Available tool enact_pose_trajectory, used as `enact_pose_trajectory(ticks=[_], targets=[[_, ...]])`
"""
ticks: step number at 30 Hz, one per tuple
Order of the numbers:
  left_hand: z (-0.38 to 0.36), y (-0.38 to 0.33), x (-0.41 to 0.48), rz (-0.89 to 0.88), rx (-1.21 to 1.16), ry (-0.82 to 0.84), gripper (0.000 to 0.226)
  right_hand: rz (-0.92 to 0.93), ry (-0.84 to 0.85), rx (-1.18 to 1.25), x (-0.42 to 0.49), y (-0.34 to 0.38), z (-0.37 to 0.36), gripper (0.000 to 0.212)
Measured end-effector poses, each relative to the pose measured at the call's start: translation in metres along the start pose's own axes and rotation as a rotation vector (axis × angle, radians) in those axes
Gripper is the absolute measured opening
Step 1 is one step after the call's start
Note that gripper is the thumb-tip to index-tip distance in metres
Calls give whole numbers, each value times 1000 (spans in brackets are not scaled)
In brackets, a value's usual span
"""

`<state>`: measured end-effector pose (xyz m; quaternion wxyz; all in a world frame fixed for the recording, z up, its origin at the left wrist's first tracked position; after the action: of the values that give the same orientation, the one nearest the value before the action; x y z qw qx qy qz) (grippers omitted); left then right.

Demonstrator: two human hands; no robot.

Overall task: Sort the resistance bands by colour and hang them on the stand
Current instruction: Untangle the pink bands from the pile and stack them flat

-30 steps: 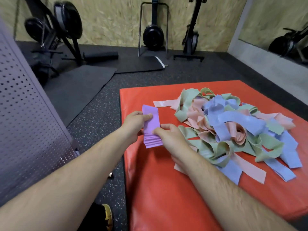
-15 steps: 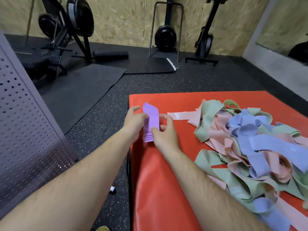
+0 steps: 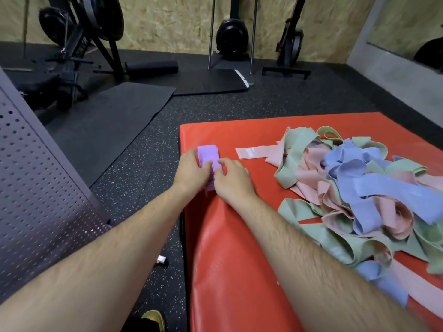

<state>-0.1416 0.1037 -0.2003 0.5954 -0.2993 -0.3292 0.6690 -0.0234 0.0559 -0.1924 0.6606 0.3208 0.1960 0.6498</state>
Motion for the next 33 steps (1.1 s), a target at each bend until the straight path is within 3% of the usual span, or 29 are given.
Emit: enact_pose_trajectory(ticks=[9, 15, 19, 24, 29, 33], targets=[[20, -29, -61, -396, 240, -15, 25, 134, -79, -73, -57, 15, 50, 35], [12, -69, -150, -597, 224, 75, 42, 152, -151, -111, -124, 4, 116, 38], [-6, -79, -192, -610, 255, 123, 43, 191, -156, -166, -180, -23, 144, 35], [-44, -98, -216, -614, 274, 209, 51, 106, -239, -211, -212, -58, 196, 25], [-85, -121, -221, -653, 286, 208, 28, 37, -313, -290, -217, -95, 243, 23], [-106, -130, -197, -539, 404, 226, 24, 65, -270, -317, -206, -106, 237, 26]])
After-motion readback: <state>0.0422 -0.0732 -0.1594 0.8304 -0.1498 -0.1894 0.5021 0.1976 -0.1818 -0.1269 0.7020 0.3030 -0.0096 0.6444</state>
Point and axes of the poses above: each hand's wrist, its own x-axis towards the middle knuckle, its own z-axis out of the back of the hand, y = z × x, the point moved 1 cm from there along x, towards the middle knuckle, and after that the axes turned 9 degrees about z, right-handed, at the moved point
